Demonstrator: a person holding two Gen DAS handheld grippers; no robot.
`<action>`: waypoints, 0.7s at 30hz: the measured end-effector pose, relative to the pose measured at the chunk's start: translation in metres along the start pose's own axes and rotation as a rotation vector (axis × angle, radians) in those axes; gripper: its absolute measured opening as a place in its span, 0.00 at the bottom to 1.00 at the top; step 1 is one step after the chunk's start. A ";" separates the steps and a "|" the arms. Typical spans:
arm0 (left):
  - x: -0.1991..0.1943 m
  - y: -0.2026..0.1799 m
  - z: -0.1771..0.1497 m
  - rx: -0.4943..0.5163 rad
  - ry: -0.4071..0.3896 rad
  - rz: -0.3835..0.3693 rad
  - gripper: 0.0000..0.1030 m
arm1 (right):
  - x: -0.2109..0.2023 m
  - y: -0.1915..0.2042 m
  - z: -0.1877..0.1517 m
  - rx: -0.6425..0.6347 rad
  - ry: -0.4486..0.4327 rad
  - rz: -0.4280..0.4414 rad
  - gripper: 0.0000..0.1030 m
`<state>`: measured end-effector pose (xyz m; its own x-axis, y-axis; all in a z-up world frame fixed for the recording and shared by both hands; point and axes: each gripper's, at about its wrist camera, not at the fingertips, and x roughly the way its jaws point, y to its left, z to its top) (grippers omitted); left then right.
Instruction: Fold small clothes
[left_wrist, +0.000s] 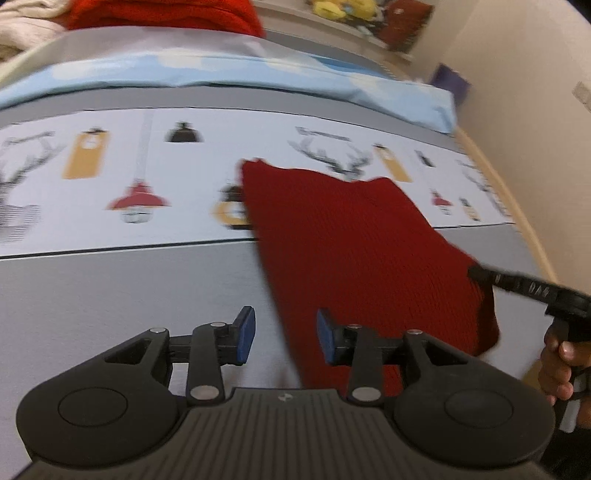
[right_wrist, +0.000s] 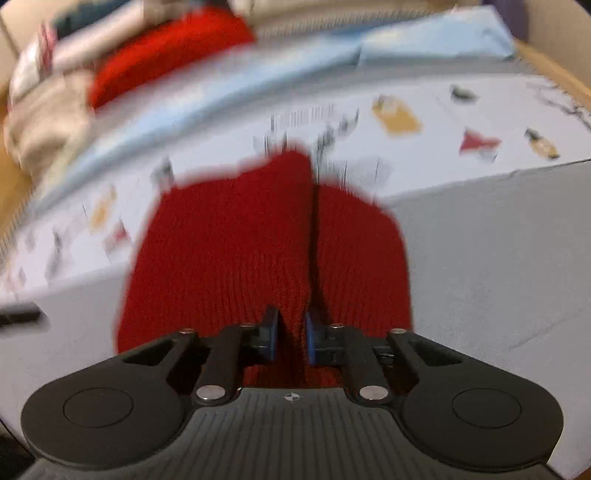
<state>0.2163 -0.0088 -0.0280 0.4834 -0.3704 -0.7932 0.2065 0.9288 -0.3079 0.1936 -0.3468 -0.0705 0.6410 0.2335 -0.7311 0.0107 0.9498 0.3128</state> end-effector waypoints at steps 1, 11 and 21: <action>0.006 -0.007 -0.001 0.000 0.006 -0.023 0.40 | -0.017 -0.002 -0.002 0.010 -0.063 0.011 0.11; 0.094 -0.049 -0.027 0.110 0.241 0.087 0.66 | 0.010 -0.022 -0.023 -0.033 0.119 -0.101 0.31; 0.096 0.015 0.008 -0.277 0.114 -0.017 0.81 | 0.029 -0.080 -0.012 0.289 0.064 -0.075 0.64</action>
<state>0.2721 -0.0305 -0.1047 0.3795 -0.3962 -0.8360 -0.0337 0.8971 -0.4405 0.2026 -0.4133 -0.1239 0.5805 0.1868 -0.7926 0.2798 0.8683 0.4095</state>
